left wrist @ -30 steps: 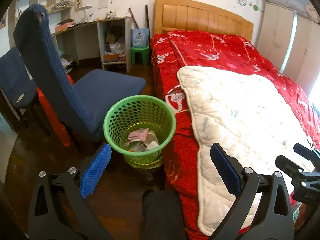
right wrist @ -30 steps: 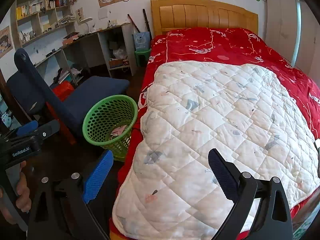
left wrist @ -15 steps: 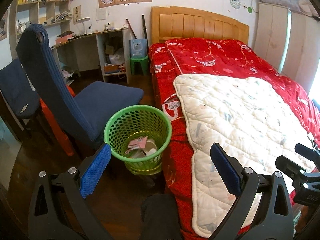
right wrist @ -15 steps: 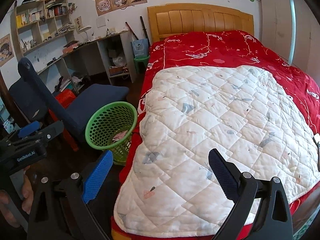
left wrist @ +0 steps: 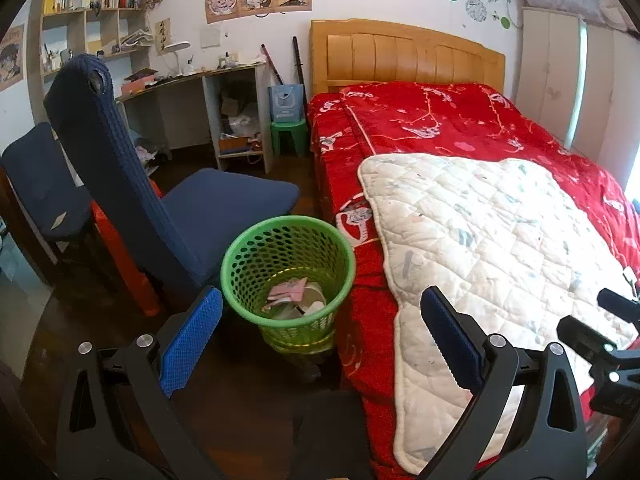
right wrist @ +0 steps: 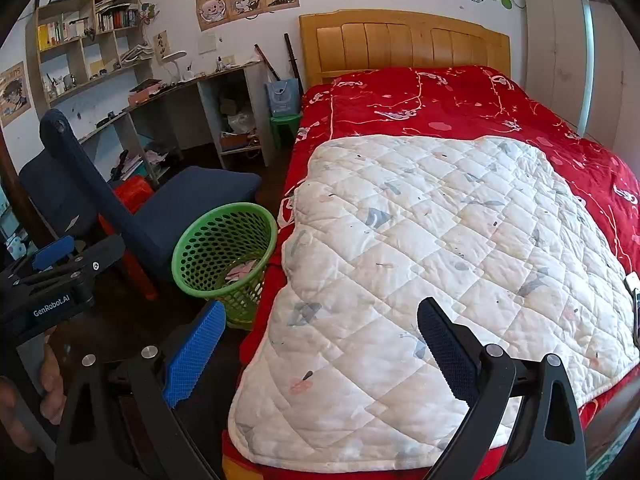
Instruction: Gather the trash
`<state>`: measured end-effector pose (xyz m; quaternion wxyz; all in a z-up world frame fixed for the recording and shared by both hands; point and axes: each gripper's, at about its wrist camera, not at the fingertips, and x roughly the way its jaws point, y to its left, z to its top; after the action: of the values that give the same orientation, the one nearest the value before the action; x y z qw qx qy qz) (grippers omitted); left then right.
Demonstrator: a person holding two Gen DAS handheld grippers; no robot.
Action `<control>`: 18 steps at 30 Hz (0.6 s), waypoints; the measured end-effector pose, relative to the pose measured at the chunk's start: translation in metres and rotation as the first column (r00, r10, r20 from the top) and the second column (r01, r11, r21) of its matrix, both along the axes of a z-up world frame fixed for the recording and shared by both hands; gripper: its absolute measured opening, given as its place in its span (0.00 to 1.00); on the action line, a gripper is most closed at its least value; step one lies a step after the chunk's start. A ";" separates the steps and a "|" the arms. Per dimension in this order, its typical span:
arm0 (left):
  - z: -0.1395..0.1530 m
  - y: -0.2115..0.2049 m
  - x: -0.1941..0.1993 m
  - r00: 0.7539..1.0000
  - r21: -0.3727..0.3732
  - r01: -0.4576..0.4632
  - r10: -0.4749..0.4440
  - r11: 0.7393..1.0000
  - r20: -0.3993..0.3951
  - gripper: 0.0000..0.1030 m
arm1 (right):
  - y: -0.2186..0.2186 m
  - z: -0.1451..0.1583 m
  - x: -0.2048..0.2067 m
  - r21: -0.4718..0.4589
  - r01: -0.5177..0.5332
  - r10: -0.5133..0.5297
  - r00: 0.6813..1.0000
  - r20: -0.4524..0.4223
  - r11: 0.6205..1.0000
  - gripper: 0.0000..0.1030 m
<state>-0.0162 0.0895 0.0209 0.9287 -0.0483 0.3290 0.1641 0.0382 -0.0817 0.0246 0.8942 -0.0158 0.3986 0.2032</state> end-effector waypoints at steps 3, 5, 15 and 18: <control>0.000 0.002 -0.001 1.000 0.000 -0.008 0.008 1.000 -0.007 0.95 | -0.002 0.001 0.001 0.003 0.008 -0.008 1.000 0.000 1.000 0.91; 0.001 0.003 -0.002 1.000 0.001 -0.009 0.009 1.000 -0.007 0.95 | -0.003 0.001 0.001 0.004 0.011 -0.011 1.000 0.001 1.000 0.91; 0.000 0.007 -0.005 0.999 0.014 -0.039 0.039 0.999 -0.015 0.95 | -0.006 0.002 0.002 0.008 0.022 -0.022 1.000 0.005 1.000 0.91; 0.000 0.007 -0.007 0.999 0.025 -0.046 0.046 0.999 -0.014 0.95 | -0.008 0.003 0.000 0.011 0.026 -0.026 1.000 0.008 1.000 0.91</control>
<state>-0.0227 0.0969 0.0211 0.9229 -0.0432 0.3324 0.1897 0.0386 -0.0893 0.0274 0.8984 -0.0066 0.3942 0.1936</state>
